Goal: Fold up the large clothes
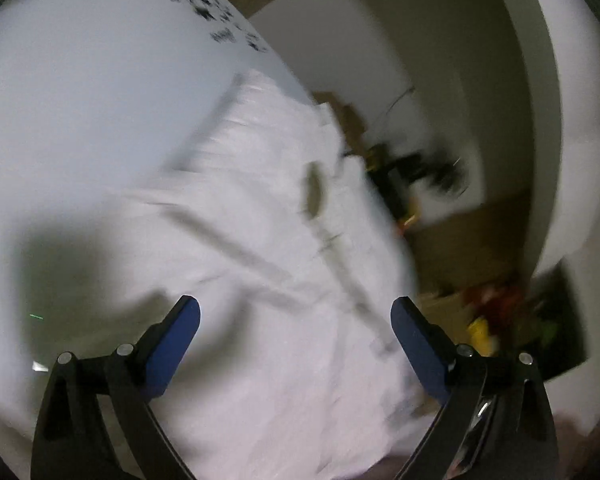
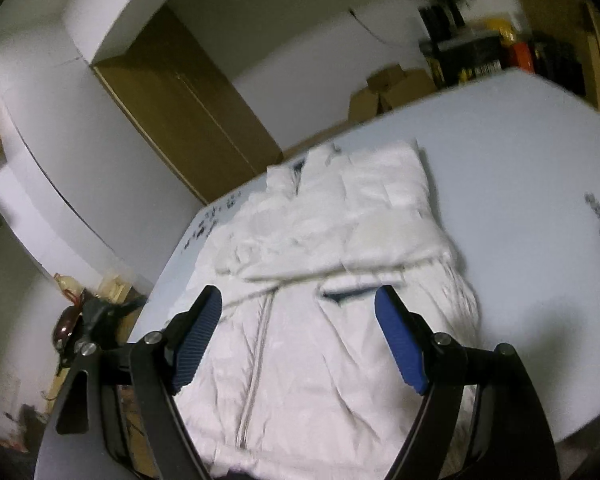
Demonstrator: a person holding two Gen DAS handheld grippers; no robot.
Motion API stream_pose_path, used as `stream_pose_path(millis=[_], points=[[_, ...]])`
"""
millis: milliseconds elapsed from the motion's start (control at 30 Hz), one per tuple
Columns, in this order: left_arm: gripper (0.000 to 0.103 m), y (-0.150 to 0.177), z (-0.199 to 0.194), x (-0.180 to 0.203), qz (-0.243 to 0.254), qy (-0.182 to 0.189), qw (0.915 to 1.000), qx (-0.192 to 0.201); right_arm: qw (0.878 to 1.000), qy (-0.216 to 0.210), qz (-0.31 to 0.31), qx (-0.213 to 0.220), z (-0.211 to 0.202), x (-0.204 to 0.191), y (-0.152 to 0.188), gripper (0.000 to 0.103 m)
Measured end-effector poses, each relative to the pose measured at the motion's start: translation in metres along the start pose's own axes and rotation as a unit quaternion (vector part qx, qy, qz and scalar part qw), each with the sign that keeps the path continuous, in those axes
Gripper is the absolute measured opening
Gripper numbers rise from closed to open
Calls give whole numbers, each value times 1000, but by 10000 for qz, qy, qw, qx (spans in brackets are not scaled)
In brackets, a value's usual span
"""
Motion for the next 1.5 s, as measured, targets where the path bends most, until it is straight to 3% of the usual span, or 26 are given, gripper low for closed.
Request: stream_pose_path(millis=[100,233,433,733,900,1133,1500], points=[[97,8,-60,-27,406,-553,9976,-11,9994,165,145,-280,-14,22,10,79],[97,36,-95,-57,404,-734,9965,3,9963,573,250,-585,-28,47,26,80],[97,66,-56,-65,-102,-234,9979,-598,9902,952,462,-907,-31,74,48,80],[97,72,-18,-67,184,-670,9929,-967,9786,1318,1153,-1081,-24,128,60,80],[97,70,-2,-68,84,-434,9925,-1142,9737,1044,1442,-1423,-9,138,69,80],[103,70,13,-65,-259,36,9891,-1450,9682,678,1560,-1836,17,122,82,80],[103,74,16,-62,-442,282,9875,-1487,9680,514,1417,-2004,30,104,89,80]])
Point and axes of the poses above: each gripper's, at about its wrist camera, not at the fingertips, and z roughly the way its jaws point, x to its right, y to its underside, the point moved 4 cm from there along z, roughly the way its jaws point, and after that the axes turned 10 degrees about x, right-handed, at the moved point
